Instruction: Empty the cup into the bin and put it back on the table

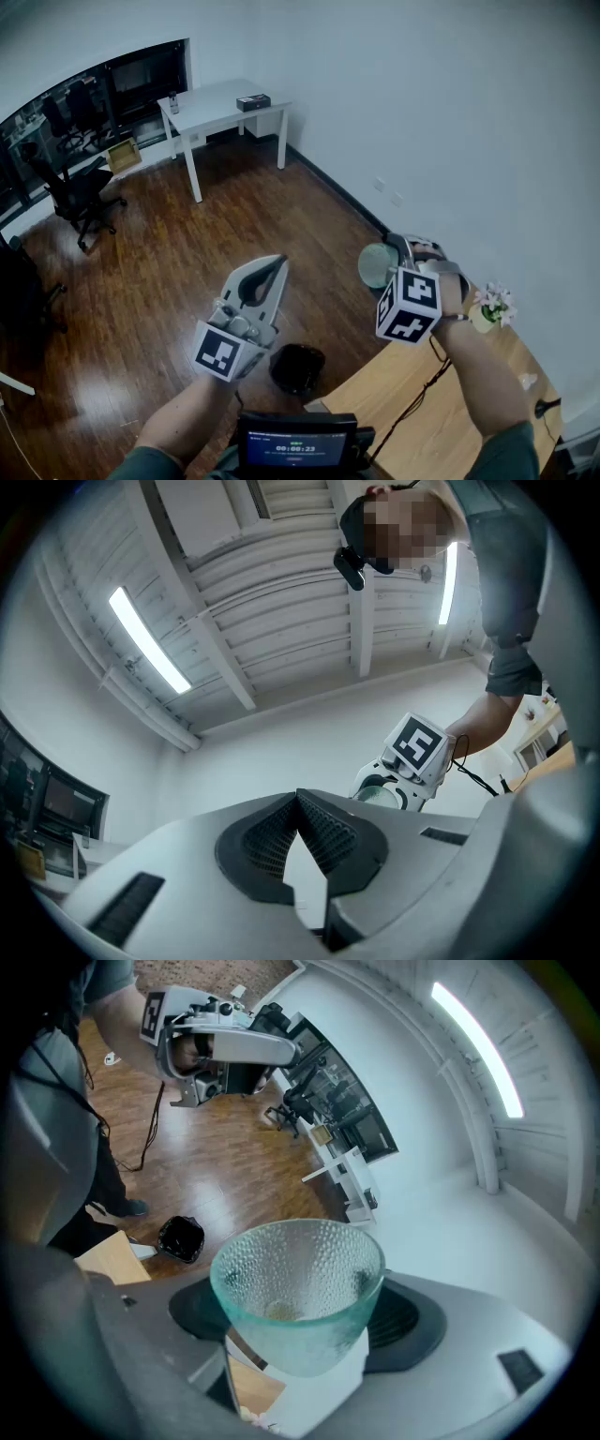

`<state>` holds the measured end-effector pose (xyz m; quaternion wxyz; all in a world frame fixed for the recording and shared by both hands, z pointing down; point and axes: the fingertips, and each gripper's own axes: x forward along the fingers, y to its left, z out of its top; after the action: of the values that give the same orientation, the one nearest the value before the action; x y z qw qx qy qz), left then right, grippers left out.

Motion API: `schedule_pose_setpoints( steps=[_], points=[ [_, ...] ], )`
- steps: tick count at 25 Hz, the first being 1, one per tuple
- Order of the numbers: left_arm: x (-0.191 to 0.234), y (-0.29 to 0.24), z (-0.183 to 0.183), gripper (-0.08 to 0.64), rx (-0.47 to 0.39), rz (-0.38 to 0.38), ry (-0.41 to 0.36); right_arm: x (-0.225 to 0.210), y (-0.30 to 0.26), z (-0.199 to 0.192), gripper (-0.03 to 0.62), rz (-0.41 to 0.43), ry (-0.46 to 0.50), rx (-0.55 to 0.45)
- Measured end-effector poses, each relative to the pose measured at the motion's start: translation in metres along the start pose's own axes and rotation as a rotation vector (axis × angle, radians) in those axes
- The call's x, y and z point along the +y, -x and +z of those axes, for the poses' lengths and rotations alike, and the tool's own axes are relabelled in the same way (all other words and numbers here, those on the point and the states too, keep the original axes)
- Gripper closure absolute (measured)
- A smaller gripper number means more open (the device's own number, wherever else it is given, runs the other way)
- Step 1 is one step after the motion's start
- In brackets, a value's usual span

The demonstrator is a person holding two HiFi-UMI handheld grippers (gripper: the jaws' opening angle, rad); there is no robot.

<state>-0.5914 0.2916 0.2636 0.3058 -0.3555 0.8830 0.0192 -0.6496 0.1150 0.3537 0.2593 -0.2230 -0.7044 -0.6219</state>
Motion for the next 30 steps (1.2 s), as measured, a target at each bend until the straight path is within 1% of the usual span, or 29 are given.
schedule_pose_setpoints(
  steps=[5,9,12,18,22,27,30],
  points=[
    [-0.003,0.002,-0.001,0.560,0.002,-0.003,0.002,0.000,0.001,-0.003,0.196,-0.011,0.028,0.025],
    [-0.006,0.002,-0.001,0.560,0.006,-0.006,-0.003,-0.002,0.005,0.002,0.196,-0.017,0.048,0.014],
    [-0.007,0.005,0.000,0.560,0.007,-0.003,0.002,0.003,0.001,-0.005,0.196,-0.014,0.078,0.047],
    [-0.012,0.011,-0.001,0.560,0.016,0.000,0.009,0.007,0.004,0.001,0.196,-0.006,0.115,0.047],
    [-0.011,0.013,-0.002,0.560,0.019,-0.002,0.012,0.005,0.007,0.011,0.196,-0.016,0.139,0.042],
    [-0.014,0.017,-0.006,0.560,0.051,-0.002,0.045,0.008,0.008,0.012,0.196,-0.008,0.169,0.056],
    [-0.016,0.016,-0.007,0.560,0.053,-0.011,0.054,0.009,0.007,0.012,0.198,-0.007,0.182,0.063]
  ],
)
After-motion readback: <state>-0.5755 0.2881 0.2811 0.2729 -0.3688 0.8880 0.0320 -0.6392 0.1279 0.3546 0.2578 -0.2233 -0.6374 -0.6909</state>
